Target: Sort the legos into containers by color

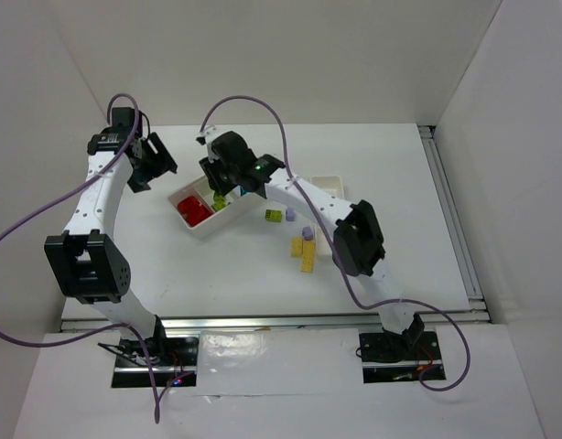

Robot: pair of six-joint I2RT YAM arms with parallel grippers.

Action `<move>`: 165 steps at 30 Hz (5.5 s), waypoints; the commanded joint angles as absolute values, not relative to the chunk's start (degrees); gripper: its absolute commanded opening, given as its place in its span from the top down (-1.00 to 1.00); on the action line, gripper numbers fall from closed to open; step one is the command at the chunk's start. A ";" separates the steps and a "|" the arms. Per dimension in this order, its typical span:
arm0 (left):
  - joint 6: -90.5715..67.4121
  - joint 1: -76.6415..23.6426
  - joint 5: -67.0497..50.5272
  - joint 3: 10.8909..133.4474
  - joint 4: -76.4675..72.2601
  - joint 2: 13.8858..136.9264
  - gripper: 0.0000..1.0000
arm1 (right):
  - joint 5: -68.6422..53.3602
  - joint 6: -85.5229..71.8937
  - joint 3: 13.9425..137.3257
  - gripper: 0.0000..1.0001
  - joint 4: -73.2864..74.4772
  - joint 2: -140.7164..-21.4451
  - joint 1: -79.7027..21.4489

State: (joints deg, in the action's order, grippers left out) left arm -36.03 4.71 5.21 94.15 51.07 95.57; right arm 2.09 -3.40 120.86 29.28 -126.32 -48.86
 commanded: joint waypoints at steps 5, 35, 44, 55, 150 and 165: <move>-34.98 5.01 5.97 95.10 52.56 92.90 -0.74 | -1.85 -3.33 134.74 -0.22 25.85 -138.69 -47.29; -36.04 5.01 4.31 95.19 52.12 93.96 -0.72 | 4.58 -16.26 85.50 -0.50 26.02 -111.35 -40.78; -36.04 5.01 4.83 95.19 52.12 93.96 -0.72 | 5.18 -14.41 91.31 -0.50 26.02 -121.54 -40.25; -36.04 5.01 4.83 96.24 52.12 93.96 -0.72 | 13.63 -11.34 94.39 -0.55 24.26 -127.26 -39.20; -35.51 4.48 2.64 96.15 50.80 95.71 -0.70 | 24.25 -22.59 88.25 0.65 26.72 -106.27 -33.06; -36.04 3.43 3.16 96.15 50.80 95.19 -0.70 | 20.74 -22.50 85.87 -0.15 25.05 -108.72 -23.55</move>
State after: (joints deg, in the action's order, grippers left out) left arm -36.21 3.60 3.07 95.26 51.83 95.53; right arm 21.08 -22.87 84.42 26.72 -108.55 -22.72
